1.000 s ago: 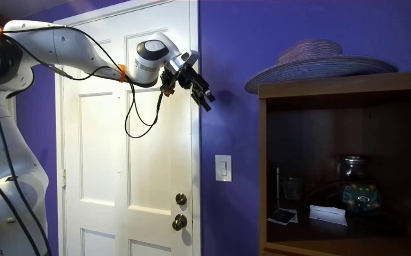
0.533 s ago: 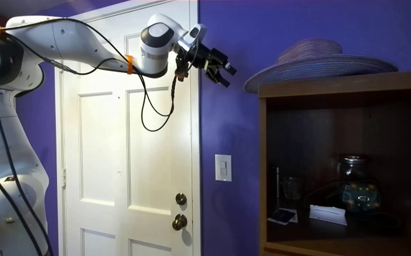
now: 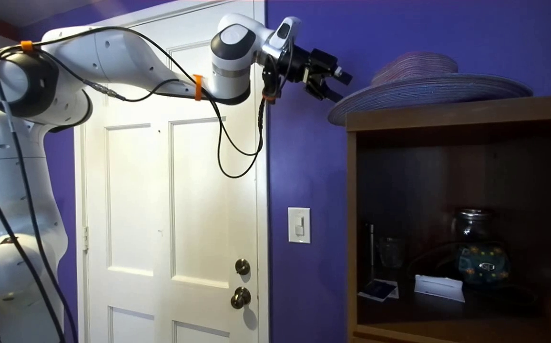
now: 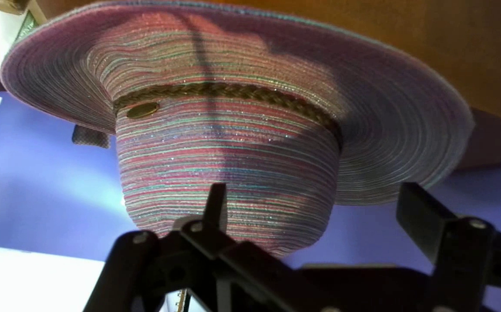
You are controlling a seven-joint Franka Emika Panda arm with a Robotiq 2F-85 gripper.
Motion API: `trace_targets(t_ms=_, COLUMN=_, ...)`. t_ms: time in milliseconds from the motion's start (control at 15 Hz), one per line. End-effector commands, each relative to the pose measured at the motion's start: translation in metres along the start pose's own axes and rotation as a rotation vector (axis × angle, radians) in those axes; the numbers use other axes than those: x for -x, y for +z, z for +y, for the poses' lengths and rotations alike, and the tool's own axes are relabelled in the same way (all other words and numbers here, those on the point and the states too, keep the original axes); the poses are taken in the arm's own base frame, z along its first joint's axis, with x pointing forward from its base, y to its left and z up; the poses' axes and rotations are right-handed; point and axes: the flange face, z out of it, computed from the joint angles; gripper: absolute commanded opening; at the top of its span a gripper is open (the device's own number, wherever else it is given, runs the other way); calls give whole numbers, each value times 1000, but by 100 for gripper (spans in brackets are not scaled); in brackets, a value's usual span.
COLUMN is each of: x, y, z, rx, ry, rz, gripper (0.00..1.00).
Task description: Remove the hat from on top of the cabinet and hang it on the door
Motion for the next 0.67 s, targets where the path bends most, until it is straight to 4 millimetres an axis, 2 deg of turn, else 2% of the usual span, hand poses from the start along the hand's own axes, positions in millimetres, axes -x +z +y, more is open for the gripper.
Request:
trace_targets(t_ms=0, x=-2, y=2, z=-1, rx=2, ry=2, rz=0, gripper=100)
trace_targets(t_ms=133, x=-5, y=2, z=-2, rx=3, ry=4, rz=5, gripper=100)
trace_targets(t_ms=267, x=-10, y=19, z=5, rx=78, ry=97, rz=7, gripper=100)
trace_targets(t_ms=600, x=-10, y=43, z=17, rx=167, ry=268, rz=-18, gripper=100)
